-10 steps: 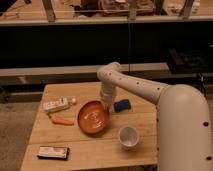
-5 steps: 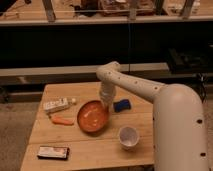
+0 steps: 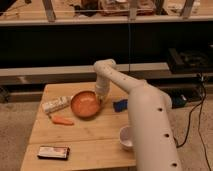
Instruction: Drag the ceramic bowl in a circle
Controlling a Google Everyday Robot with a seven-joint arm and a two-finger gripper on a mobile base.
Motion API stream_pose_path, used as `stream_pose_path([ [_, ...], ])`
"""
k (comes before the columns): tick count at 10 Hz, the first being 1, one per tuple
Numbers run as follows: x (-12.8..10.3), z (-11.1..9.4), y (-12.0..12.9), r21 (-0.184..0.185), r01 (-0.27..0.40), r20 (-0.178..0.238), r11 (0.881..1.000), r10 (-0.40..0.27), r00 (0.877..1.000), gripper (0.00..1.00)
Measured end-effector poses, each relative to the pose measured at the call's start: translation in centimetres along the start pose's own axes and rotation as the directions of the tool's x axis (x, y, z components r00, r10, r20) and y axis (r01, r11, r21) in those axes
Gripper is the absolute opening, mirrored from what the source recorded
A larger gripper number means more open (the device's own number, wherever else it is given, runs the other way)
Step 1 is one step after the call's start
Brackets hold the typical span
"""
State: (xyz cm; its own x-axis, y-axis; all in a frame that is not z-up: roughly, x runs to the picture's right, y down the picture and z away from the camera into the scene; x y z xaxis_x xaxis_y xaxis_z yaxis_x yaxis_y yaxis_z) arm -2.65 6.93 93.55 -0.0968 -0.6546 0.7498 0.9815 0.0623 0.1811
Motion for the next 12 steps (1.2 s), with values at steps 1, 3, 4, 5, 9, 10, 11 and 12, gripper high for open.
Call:
stream_pose_path([
  [1,0.3,-0.2,0.6,0.011,-0.043,-0.023,0.999,0.043,0.999,0.05],
  [3,-0.8,-2.3,3.2,0.005,-0.110,-0.077,0.994,0.110,0.991,0.05],
  [4,-2.0,-3.7,4.7,-0.001,-0.143,-0.099,0.990,0.142,0.985,0.05],
  [5,-3.5,-5.4,6.3,-0.009,-0.177,-0.124,0.984,0.175,0.977,0.05],
  [9,-7.0,-7.6,7.8,-0.052,-0.168,-0.092,0.985,0.162,0.982,0.05],
  [10,-7.9,-6.7,7.8,-0.060,-0.143,-0.062,0.988,0.139,0.988,0.05],
  [11,-8.4,-5.6,7.4,-0.064,-0.112,-0.038,0.992,0.109,0.993,0.05],
  [12,-8.9,-3.3,6.3,-0.069,-0.049,0.001,0.996,0.049,0.999,0.05],
])
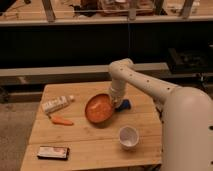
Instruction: Drag the ceramic bowl in a circle
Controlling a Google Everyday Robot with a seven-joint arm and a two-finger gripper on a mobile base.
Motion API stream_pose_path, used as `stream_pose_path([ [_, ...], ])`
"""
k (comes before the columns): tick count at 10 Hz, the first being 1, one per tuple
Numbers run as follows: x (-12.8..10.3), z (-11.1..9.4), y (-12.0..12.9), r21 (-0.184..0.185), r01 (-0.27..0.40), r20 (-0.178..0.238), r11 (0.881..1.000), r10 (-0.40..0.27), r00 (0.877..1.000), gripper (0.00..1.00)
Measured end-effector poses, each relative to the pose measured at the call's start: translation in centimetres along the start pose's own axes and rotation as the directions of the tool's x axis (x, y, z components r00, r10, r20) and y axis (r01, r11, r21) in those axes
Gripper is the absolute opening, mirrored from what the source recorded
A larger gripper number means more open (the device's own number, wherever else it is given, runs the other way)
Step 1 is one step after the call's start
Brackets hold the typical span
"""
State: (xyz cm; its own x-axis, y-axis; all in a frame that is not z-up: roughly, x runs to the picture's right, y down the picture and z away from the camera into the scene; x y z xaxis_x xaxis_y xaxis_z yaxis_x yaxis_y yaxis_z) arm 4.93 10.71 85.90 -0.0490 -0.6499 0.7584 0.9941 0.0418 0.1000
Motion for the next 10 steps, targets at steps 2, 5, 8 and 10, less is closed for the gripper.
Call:
stream_pose_path([
  [2,-0.3,3.3,-3.3,0.002,0.102,0.045,0.995,-0.102,0.994,0.05],
  [5,0.6,4.7,-9.3,0.013,0.248,0.066,0.969,-0.249,0.966,0.05],
  [8,4.4,3.4,-12.2,0.009,0.302,0.039,0.953,-0.302,0.953,0.05],
  [10,6.6,3.0,-11.4,0.000,0.221,0.029,0.975,-0.221,0.975,0.05],
])
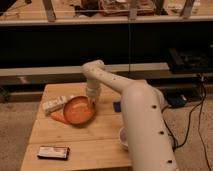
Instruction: Drag the ceramic bowl in a circle
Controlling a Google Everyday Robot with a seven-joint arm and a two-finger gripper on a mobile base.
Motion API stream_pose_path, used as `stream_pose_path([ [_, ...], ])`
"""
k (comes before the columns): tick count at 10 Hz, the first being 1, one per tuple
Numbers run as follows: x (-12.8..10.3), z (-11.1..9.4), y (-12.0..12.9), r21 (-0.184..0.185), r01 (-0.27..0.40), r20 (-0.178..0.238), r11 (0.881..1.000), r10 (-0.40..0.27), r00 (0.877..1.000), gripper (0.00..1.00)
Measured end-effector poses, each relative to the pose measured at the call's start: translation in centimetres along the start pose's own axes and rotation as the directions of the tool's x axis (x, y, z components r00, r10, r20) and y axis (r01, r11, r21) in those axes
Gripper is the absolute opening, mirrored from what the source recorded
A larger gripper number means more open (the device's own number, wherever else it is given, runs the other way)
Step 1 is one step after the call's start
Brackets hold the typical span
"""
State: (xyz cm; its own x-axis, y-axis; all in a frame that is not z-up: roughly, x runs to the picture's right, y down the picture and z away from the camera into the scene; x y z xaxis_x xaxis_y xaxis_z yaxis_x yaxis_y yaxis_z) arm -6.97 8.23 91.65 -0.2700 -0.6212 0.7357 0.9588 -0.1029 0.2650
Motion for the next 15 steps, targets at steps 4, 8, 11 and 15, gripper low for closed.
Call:
stream_pose_path([
  [4,-0.7,-1.9,7.7,-0.008,-0.179,-0.034,0.984,0.179,0.983,0.05],
  [8,-6.2,-4.3,12.9,-0.017,-0.293,-0.068,0.956,0.291,0.954,0.05],
  [11,-11.6,-3.1,11.3,-0.033,-0.289,-0.053,0.957,0.287,0.956,0.05],
  [15,-11.7,-0.1,4.9,-0.026,-0.187,-0.007,0.982,0.187,0.982,0.05],
])
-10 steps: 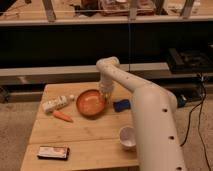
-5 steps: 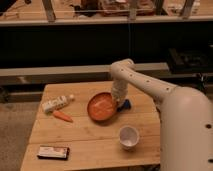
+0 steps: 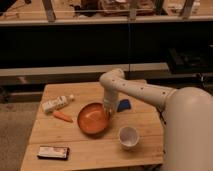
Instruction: Drag the ceramic bowl in a circle
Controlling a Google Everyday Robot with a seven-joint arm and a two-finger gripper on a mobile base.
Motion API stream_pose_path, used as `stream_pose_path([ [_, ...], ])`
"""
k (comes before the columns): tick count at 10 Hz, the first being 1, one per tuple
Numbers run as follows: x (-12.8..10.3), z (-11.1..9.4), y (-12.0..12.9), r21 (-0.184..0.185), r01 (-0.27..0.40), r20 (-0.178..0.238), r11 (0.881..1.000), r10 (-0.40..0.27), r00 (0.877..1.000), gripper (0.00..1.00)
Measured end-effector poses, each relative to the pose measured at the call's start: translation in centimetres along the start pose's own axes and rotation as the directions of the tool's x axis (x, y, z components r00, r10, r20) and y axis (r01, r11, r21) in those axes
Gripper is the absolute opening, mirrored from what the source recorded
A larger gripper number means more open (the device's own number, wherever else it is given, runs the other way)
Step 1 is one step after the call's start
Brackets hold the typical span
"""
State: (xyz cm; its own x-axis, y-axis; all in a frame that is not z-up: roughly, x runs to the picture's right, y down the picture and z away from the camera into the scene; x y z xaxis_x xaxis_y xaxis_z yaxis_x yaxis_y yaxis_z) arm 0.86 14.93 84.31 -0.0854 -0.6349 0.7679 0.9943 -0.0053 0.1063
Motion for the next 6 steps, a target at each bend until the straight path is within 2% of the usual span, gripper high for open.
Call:
stream_pose_path([
  [2,2.0,1.0,-3.4,0.006,0.062,0.017,0.998,-0.062,0.998,0.05],
  [3,3.1,0.8,-4.0,0.008,0.070,0.013,0.998,-0.070,0.997,0.05],
  [4,4.4,0.5,-4.3,0.011,0.063,0.000,0.998,-0.063,0.998,0.05],
  [6,6.9,-0.2,-3.3,0.012,0.016,-0.030,1.000,-0.016,0.999,0.05],
])
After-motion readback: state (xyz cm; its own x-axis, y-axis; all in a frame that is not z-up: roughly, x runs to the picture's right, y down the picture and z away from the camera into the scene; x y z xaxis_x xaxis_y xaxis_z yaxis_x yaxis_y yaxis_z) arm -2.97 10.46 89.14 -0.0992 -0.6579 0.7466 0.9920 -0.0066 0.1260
